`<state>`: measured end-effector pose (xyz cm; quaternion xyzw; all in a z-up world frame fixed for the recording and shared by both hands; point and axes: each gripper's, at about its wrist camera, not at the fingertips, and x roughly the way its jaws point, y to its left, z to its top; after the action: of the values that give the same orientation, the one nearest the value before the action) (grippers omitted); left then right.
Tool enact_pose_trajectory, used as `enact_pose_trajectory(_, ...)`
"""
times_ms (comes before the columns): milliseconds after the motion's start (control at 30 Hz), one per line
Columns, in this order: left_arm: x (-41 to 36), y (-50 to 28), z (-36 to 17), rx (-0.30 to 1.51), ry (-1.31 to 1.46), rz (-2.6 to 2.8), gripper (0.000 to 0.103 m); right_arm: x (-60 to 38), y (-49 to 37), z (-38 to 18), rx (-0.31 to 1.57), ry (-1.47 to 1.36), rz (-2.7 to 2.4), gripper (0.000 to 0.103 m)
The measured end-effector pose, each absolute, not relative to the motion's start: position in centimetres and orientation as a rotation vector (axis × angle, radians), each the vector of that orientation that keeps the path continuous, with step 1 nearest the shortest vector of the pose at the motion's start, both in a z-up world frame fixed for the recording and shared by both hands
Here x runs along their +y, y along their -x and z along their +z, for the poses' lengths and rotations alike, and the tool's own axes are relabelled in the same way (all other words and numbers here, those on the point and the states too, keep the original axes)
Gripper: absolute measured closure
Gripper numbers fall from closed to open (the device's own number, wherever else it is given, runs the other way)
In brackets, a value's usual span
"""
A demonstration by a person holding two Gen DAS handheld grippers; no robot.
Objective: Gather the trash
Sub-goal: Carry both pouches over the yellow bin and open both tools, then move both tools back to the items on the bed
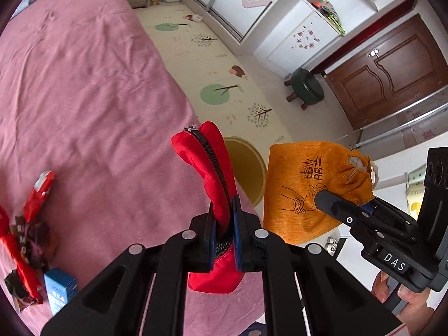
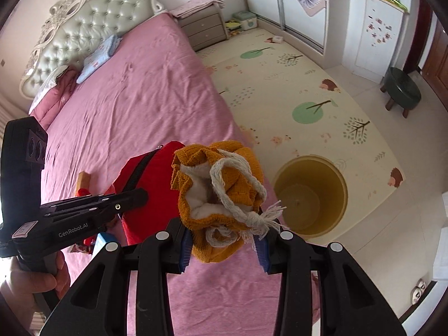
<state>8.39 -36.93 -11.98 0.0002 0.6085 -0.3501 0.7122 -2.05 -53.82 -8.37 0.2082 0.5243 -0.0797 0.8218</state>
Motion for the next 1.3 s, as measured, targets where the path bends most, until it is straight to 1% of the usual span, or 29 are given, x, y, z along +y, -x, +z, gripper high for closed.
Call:
enact_pose_trajectory(167,-44.2,-8.9,-14.6,1.389,-0.068,-0.85,0.093,-60.4,2.7,-10.6,1.129,-0.49,-0.254,0.067)
enact_pose_trajectory(400,-51.3,-9.9,-17.5,1.424,-0.133,-0.922,0.093,-66.6,2.2,-13.6,1.154,-0.541,-0.312,0.067)
enact_pose_trajectory(467,-52.9,-10.2,-18.1,1.431,-0.14,-0.944,0.092,-67.7,2.3,-14.1,1.152,-0.561,-0.323,0.066)
enact_pose_trajectory(500,-53.7,-10.4,-18.3,1.431,-0.143,-0.953,0.091,-68.2,2.4,-14.2,1.148,-0.577,-0.338,0.063)
enact_pose_trajectory(533,-54.3,-10.6,-18.4,1.429,-0.147,-0.958,0.085,-68.6,2.6,-14.2,1.146,-0.592,-0.358,0.061)
enact_pose_trajectory(567,-54.8,-10.7,-18.5,1.424,-0.156,-0.953,0.064,-69.1,2.8,-14.1,1.139,-0.601,-0.373,0.059)
enact_pose_trajectory(600,-55.3,-10.9,-18.5,1.42,-0.159,-0.95,0.05,-69.5,3.1,-14.0,1.125,-0.602,-0.386,0.051)
enact_pose_trajectory(633,-55.4,-11.1,-18.5,1.412,-0.157,-0.944,0.026,-69.7,3.2,-13.8,1.114,-0.591,-0.4,0.048)
enact_pose_trajectory(667,-55.5,-11.3,-18.3,1.39,-0.16,-0.921,0.021,-69.9,3.3,-13.7,1.113,-0.576,-0.408,0.048)
enact_pose_trajectory(900,-54.7,-11.6,-18.2,1.39,-0.21,-0.869,0.021,-69.9,3.1,-13.8,1.117,-0.583,-0.401,0.048)
enact_pose_trajectory(1300,-47.8,-11.4,-15.6,1.349,-0.159,-0.792,0.021,-63.6,0.6,-11.7,1.114,-0.543,-0.257,0.048)
